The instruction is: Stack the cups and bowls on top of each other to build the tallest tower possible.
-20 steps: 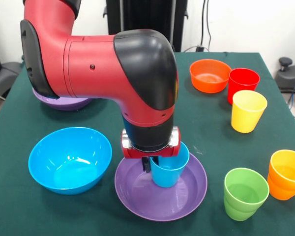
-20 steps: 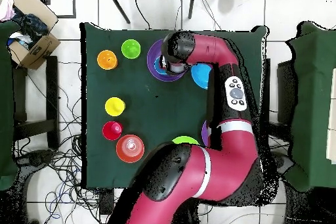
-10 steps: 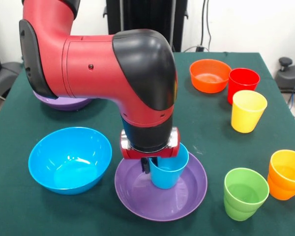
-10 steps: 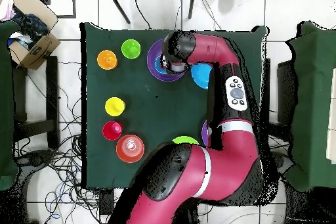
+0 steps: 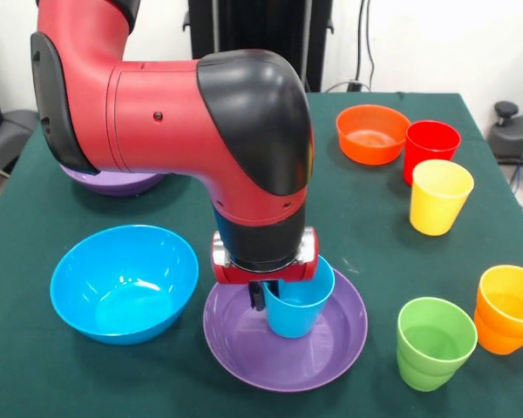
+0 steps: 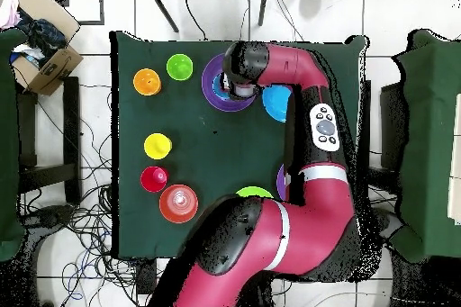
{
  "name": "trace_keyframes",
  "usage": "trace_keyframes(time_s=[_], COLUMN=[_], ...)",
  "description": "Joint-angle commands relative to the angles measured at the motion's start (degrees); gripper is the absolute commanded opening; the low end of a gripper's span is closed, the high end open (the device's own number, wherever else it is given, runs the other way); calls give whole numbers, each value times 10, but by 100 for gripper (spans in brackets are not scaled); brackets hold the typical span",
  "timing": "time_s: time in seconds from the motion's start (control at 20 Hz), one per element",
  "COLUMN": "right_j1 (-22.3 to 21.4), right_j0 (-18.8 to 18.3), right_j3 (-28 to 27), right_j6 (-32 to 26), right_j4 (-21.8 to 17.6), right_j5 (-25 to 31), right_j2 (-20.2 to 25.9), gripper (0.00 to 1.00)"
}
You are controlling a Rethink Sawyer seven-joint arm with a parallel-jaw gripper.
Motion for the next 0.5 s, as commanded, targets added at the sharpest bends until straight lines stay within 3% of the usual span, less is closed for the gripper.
trace_keyframes(time_s=[0.05,0.5], right_j1=[-4,2], right_j0=[3,3], right_j3=[2,1], right_j6=[-135,-133], right_j4=[-19,-16], right_j5=[3,1], right_j2=[42,46], gripper=[0,0])
